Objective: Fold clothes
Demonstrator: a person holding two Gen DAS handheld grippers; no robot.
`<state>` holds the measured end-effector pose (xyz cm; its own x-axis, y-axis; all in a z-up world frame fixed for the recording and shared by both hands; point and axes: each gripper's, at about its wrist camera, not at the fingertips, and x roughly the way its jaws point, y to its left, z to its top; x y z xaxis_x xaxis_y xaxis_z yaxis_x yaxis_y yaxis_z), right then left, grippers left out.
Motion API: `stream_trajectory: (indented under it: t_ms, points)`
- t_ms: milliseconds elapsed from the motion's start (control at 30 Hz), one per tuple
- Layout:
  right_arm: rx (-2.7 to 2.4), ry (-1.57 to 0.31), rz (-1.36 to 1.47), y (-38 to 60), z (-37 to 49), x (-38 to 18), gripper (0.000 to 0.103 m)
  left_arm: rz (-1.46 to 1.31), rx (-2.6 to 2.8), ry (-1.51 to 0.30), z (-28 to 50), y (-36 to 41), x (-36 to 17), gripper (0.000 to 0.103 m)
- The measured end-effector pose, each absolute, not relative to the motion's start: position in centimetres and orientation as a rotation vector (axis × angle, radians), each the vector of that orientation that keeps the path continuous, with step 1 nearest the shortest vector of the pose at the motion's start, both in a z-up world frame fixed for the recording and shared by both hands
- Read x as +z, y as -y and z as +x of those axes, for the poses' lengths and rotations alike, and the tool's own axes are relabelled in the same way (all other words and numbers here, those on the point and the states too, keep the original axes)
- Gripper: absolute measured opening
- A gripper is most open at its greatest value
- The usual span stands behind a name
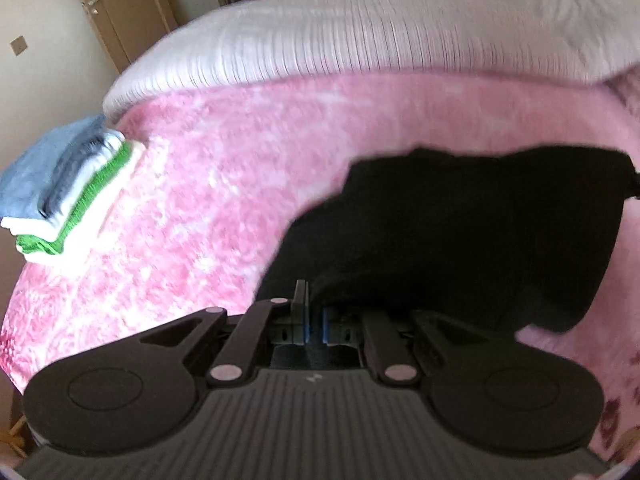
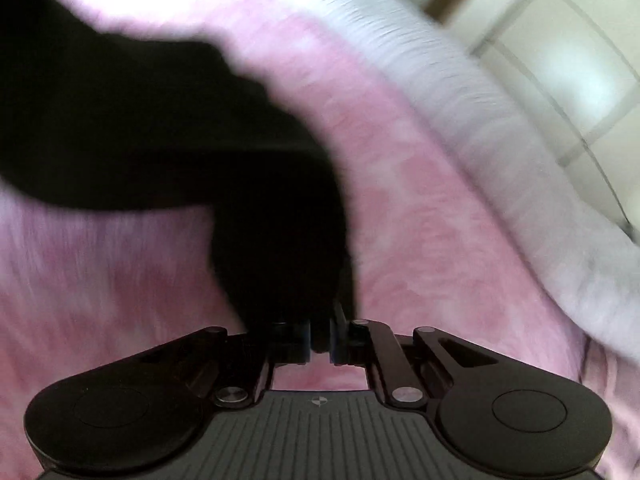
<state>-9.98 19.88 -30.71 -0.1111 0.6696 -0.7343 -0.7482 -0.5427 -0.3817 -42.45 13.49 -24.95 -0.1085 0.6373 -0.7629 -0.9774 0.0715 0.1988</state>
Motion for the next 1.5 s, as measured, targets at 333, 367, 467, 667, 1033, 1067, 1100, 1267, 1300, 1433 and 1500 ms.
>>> stream_trajectory:
  t_ms: [333, 367, 467, 667, 1033, 1067, 1100, 1267, 1300, 1433, 1500]
  points:
    - [1.969, 0.027, -0.921, -11.6, -9.8, -11.0, 0.005, -0.441, 1.524, -0.638, -49.4, -10.3, -11.3, 0.005]
    - [1.974, 0.017, -0.919, -10.9, -9.4, -9.5, 0.005, -0.444, 1.523, -0.617, -50.1, -10.0, -10.1, 0.005]
    - [1.975, -0.003, -0.907, -9.2, -8.7, -5.7, 0.005, -0.44, 1.491, -0.563, -51.6, -10.1, -6.9, 0.005]
    - [1.897, 0.007, -0.846, -10.5, -9.5, -1.0, 0.005, -0.474, 1.372, -0.432, -53.5, -17.3, -3.7, 0.006]
    - [1.473, -0.508, -0.818, -17.7, -8.1, -5.8, 0.028, -0.779, 1.304, -0.653, -53.0, -32.8, -11.6, 0.021]
    - [1.456, -0.558, -0.823, -17.2, -8.0, -6.6, 0.028, -0.8, 1.303, -0.669, -53.1, -32.4, -12.8, 0.021]
    - [1.435, -0.606, -0.837, -16.4, -7.9, -7.7, 0.028, -0.834, 1.31, -0.684, -53.3, -31.4, -14.1, 0.021]
    - [1.348, -0.847, -0.877, -12.3, -8.6, -13.0, 0.029, -1.074, 1.315, -0.713, -55.6, -25.6, -19.8, 0.021]
    - [1.342, -0.899, -0.89, -11.6, -8.6, -14.2, 0.029, -1.122, 1.317, -0.728, -55.9, -24.2, -20.9, 0.021]
    - [1.369, -0.979, -0.952, -10.6, -7.8, -16.1, 0.029, -1.208, 1.32, -0.777, -55.6, -19.3, -23.3, 0.021]
    - [1.402, -0.985, -0.958, -10.0, -7.3, -16.1, 0.029, -1.232, 1.315, -0.773, -54.6, -16.8, -23.8, 0.021]
